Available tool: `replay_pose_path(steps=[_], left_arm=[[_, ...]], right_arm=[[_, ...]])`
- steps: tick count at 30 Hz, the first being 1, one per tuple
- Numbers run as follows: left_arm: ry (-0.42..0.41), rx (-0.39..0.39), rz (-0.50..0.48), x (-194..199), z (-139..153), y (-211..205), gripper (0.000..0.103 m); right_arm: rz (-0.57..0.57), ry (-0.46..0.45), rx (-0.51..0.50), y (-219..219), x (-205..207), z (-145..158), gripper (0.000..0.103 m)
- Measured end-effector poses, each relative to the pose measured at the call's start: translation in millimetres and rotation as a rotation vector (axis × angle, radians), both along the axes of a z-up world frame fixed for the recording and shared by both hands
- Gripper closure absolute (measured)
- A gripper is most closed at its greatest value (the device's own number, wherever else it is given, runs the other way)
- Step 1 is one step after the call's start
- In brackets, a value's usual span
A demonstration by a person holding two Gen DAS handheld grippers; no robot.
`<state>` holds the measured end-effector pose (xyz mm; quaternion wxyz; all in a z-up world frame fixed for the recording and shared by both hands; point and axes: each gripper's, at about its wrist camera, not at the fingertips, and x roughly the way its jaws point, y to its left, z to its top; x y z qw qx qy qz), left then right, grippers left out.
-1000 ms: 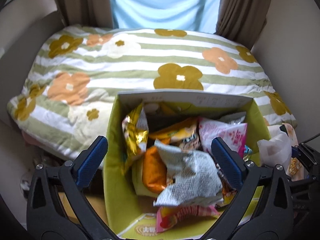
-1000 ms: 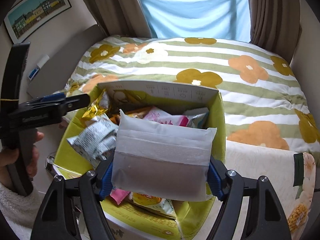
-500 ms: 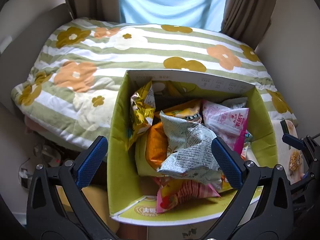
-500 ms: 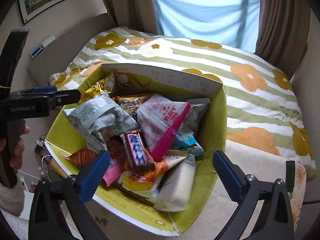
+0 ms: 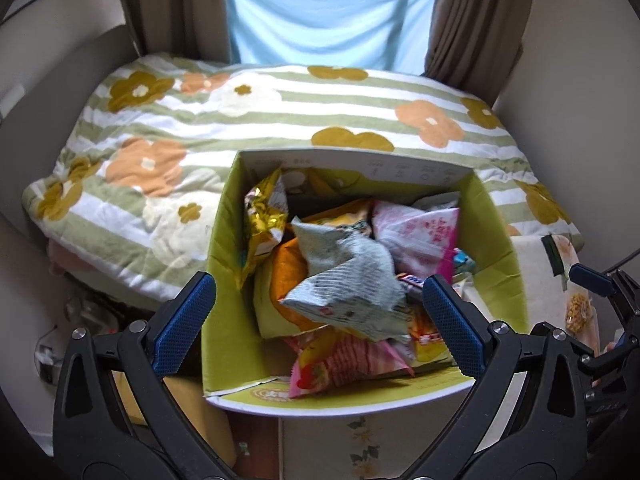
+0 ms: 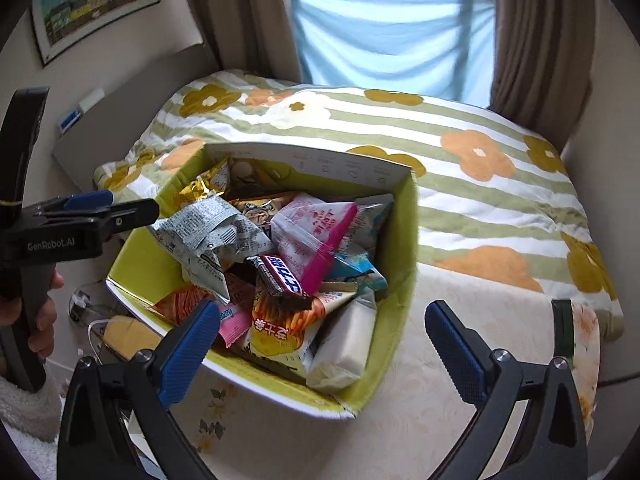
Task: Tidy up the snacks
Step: 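Move both tools to the dark green bar and packaged waffle on the bed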
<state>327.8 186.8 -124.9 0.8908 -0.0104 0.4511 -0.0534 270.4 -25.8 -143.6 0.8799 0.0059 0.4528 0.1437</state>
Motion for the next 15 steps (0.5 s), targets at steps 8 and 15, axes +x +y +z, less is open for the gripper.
replay_pose_path(steps=[8, 15], left_arm=[[-0.059, -0.001, -0.017, -19, 21, -52, 0.0], [-0.054, -0.059, -0.067, -30, 23, -138, 0.0]], right_arm=[[-0.059, -0.067, 0.039, -51, -23, 17, 0.001], [-0.13, -0.053, 0.043, -130, -55, 18, 0.001]])
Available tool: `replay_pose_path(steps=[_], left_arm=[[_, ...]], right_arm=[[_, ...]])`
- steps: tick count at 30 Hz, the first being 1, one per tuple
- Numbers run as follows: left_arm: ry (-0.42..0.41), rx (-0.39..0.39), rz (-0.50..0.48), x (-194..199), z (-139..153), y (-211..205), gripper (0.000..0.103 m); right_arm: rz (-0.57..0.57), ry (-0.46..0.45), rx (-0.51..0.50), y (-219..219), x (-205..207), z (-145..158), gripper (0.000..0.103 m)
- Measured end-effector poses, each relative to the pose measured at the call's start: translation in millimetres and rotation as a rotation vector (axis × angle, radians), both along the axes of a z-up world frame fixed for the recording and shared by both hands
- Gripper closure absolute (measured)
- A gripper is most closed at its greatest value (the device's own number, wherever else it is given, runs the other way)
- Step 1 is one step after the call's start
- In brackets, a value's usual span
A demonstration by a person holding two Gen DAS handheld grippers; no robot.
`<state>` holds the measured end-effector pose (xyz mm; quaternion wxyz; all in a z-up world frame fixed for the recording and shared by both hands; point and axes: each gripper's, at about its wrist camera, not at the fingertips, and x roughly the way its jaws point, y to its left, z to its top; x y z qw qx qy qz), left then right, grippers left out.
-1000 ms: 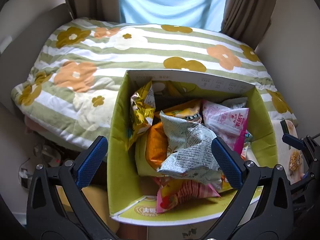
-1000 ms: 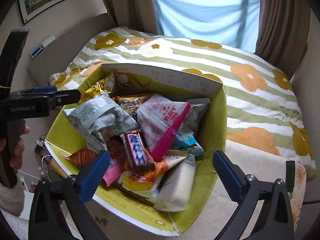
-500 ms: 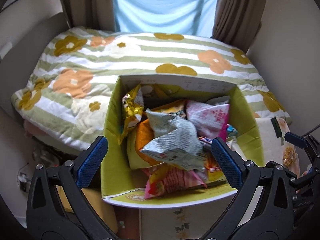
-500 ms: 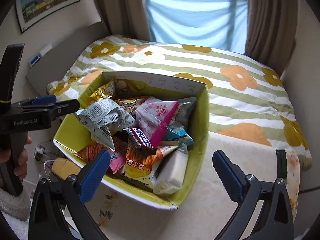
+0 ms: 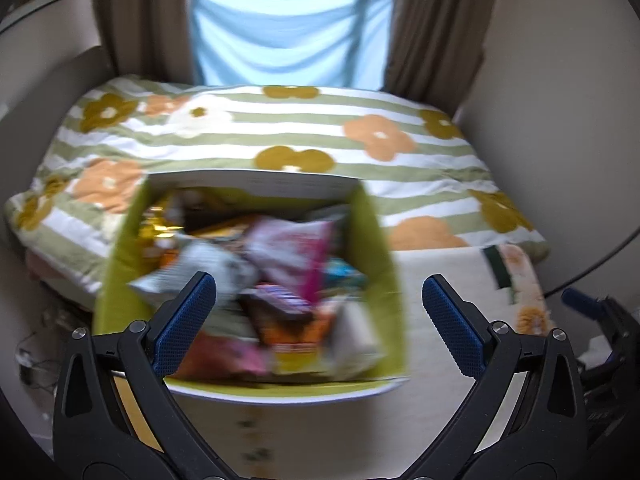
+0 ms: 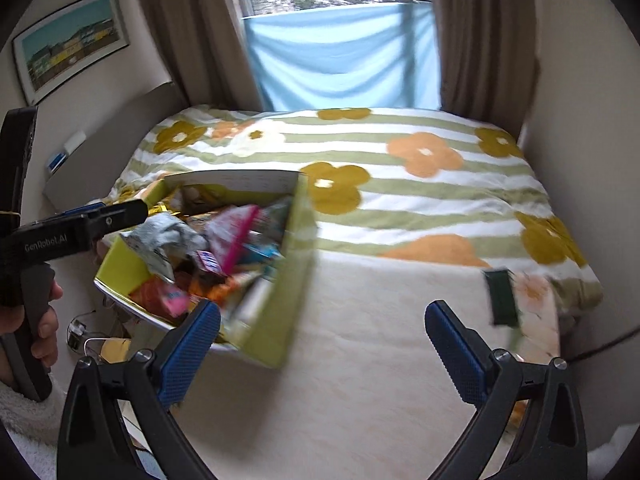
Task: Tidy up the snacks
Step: 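Move both tools to the dark green bar and packaged waffle on the bed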
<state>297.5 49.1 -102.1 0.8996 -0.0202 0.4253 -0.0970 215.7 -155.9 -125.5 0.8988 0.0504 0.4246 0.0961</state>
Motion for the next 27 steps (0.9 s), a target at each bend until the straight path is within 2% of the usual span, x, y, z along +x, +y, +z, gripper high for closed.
replay_pose_path(steps=[6, 14, 20, 27], left_arm=[[0.016, 0.007, -0.092, -5, -11, -91, 0.0], [0.089, 0.007, -0.197, -7, -41, -201, 0.0], [0.141, 0.054, -0.265, -5, -64, -246, 0.0], [0.198, 0.098, -0.32, 18, -106, -270, 0.001]], right_arm=[[-0.08, 0.041, -0.016, -69, -26, -12, 0.001], [-0.176, 0.103, -0.016, -138, -50, -38, 0.001], [-0.27, 0.165, 0.011, -168, -61, -71, 0.001], [-0.427, 0.21, 0.021, -188, -55, -113, 0.002]])
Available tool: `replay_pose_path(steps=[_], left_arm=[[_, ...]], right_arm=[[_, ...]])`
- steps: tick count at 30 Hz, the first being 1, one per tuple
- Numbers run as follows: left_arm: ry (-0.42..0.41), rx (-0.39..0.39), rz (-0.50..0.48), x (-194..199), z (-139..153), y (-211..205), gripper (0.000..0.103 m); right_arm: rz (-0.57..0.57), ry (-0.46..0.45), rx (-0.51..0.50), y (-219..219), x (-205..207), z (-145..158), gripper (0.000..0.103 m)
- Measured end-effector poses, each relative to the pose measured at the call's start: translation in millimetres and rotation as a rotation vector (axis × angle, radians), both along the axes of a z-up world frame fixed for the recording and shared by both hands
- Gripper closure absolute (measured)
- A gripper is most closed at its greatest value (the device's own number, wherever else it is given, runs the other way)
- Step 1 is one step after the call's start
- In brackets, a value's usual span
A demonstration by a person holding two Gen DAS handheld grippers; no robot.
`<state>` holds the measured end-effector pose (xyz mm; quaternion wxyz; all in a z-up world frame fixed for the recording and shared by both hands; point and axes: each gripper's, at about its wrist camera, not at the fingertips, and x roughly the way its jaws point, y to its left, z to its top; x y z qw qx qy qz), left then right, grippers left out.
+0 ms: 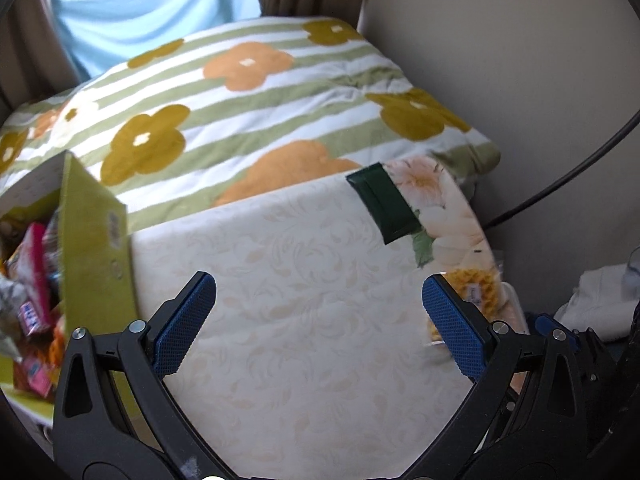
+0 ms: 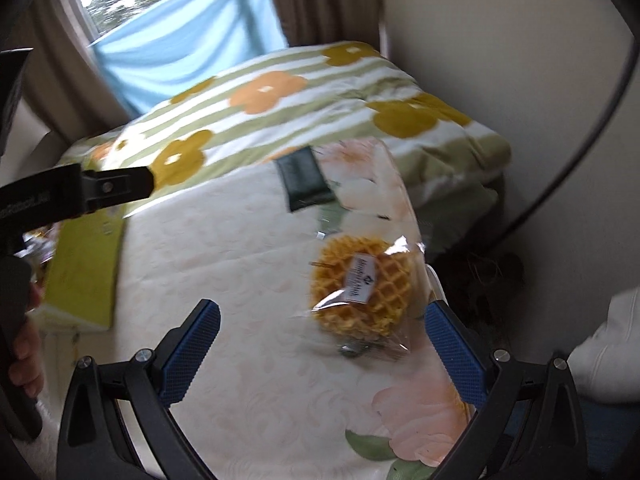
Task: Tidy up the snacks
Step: 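Move both tools to the dark green bar and packaged waffle on the bed, then grasp the dark green bar with the left tool while the right tool grasps the waffle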
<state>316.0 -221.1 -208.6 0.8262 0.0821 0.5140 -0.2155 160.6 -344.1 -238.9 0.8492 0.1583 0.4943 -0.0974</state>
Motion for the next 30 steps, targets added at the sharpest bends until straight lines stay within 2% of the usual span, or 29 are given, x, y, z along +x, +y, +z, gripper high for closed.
replay_pose_path(steps=[3, 11, 24, 26, 27, 30], left_arm=[[0.028, 0.018, -0.018, 15, -23, -9, 0.0], [0.068, 0.054, -0.097, 39, -62, -33, 0.0], [0.089, 0.061, -0.156, 54, -75, -56, 0.001], [0.092, 0.067, -0.157, 55, -77, -60, 0.001], [0.092, 0.069, -0.156, 56, -77, -63, 0.0], [0.094, 0.067, -0.147, 60, -80, -74, 0.0]], right_arm=[[-0.059, 0.008, -0.001, -3, 5, -20, 0.008], [-0.217, 0.003, -0.065, -5, 13, -54, 0.008], [-0.272, 0.055, -0.044, -20, 34, -79, 0.008], [-0.269, 0.061, -0.053, -18, 34, -81, 0.013], [-0.26, 0.059, -0.058, -17, 35, -81, 0.023], [-0.243, 0.051, -0.053, -17, 37, -81, 0.026]])
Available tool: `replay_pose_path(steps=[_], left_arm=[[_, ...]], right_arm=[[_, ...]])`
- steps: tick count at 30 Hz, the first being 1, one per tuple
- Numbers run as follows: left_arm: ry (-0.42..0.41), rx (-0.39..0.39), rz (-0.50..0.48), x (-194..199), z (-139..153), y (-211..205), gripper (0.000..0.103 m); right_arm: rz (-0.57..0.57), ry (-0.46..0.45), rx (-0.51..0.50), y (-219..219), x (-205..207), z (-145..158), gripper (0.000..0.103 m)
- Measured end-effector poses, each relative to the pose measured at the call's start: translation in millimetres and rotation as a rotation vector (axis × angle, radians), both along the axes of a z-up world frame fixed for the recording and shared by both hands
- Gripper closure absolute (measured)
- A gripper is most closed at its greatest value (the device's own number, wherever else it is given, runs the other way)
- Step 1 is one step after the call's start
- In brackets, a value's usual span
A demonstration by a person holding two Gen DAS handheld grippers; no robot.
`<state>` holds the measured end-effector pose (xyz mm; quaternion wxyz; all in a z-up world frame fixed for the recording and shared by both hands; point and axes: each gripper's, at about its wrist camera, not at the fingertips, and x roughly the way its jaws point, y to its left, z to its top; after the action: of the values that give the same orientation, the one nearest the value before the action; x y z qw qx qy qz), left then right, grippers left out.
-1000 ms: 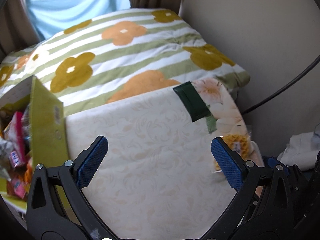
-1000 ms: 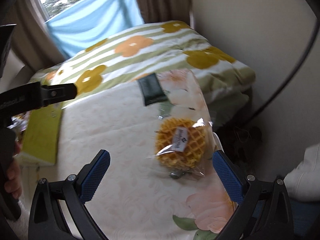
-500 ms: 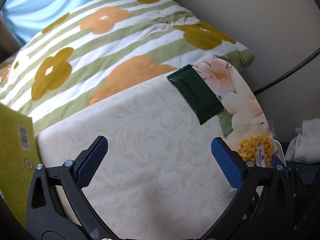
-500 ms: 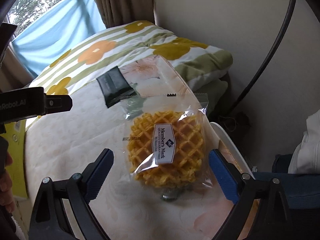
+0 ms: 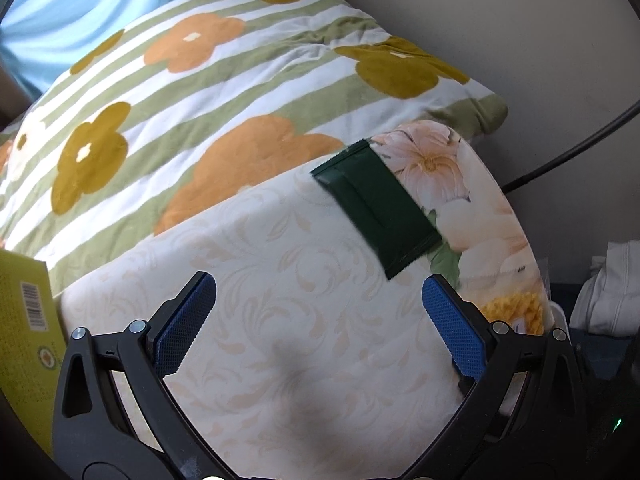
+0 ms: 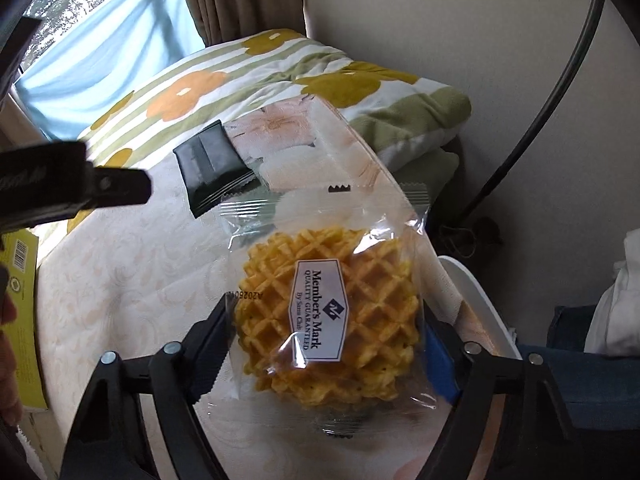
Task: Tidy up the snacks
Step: 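Grasp the dark green bar with the left tool while the right tool grasps the waffle, then carry both items over the yellow box and open both tools to drop them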
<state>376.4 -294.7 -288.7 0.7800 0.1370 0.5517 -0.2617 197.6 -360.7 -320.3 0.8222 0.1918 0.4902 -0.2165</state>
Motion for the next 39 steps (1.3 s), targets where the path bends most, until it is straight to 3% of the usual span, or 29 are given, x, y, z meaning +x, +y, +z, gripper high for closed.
replay_pose_path(steps=[7, 15, 18, 22, 31, 33, 39], left_arm=[[-0.026, -0.009, 0.025, 15, -4, -32, 0.0], [-0.071, 0.061, 0.006, 23, -28, -67, 0.0], [-0.085, 0.099, -0.01, 22, -36, -69, 0.001], [-0.065, 0.095, -0.003, 23, -40, -62, 0.001], [-0.051, 0.069, -0.019, 30, -35, -60, 0.036], [-0.051, 0.055, -0.03, 30, -33, -63, 0.051], [-0.045, 0.055, -0.056, 29, -31, -67, 0.057]], right_arm=[[0.022, -0.033, 0.003, 2, -8, 2, 0.029], [0.063, -0.051, -0.018, 9, -17, 7, 0.029], [0.062, -0.06, -0.012, 8, -20, 7, 0.029], [0.064, -0.059, -0.001, 5, -20, 4, 0.029], [0.076, -0.062, 0.012, 3, -18, 1, 0.029], [0.077, -0.068, 0.012, 3, -18, 2, 0.029], [0.076, -0.069, 0.014, 3, -19, 2, 0.03]])
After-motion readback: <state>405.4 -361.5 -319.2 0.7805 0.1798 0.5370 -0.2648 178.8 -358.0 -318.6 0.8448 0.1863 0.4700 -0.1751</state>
